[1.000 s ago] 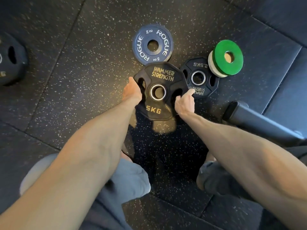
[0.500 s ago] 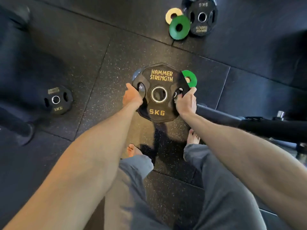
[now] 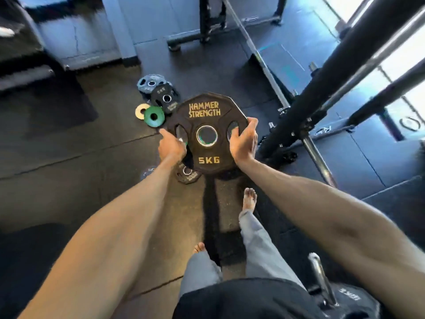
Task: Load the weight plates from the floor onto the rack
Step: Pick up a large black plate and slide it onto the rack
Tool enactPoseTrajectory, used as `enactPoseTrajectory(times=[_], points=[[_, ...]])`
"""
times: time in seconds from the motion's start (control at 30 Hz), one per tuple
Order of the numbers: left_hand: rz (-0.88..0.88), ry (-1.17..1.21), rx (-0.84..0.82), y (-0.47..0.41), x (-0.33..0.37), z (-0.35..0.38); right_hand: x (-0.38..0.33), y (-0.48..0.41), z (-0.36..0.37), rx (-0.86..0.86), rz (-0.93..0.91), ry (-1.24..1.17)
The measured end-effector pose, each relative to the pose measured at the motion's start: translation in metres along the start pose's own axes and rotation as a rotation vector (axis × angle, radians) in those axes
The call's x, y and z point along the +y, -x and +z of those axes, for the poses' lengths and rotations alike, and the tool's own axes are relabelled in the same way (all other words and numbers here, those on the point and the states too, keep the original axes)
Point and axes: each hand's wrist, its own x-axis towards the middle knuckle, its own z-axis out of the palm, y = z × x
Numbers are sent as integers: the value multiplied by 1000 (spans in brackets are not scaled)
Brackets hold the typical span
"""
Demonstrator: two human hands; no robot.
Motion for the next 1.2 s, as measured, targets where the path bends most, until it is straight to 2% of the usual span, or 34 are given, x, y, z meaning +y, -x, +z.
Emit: enactPoseTrajectory(times=[0.2, 0.33, 0.57, 0.7, 0.8, 0.87, 1.2], points=[[398, 110, -18, 79, 88, 22, -11, 14, -129, 355, 47, -140], [659, 270, -37, 142, 136, 54, -16, 17, -217, 546, 116, -160], [965, 510, -187, 236, 228, 118, -5, 12, -354, 788, 93, -171], [1084, 540, -269, 285, 289, 146, 5, -5, -422, 927, 99, -175], [1236, 544, -294, 308, 337, 173, 14, -26, -470, 1010, 92, -210], [1261, 567, -328, 326, 372, 189, 19, -40, -502, 1082, 68, -230], [1348, 891, -276, 411, 528, 231, 17, -128, -642, 1263, -124, -275]])
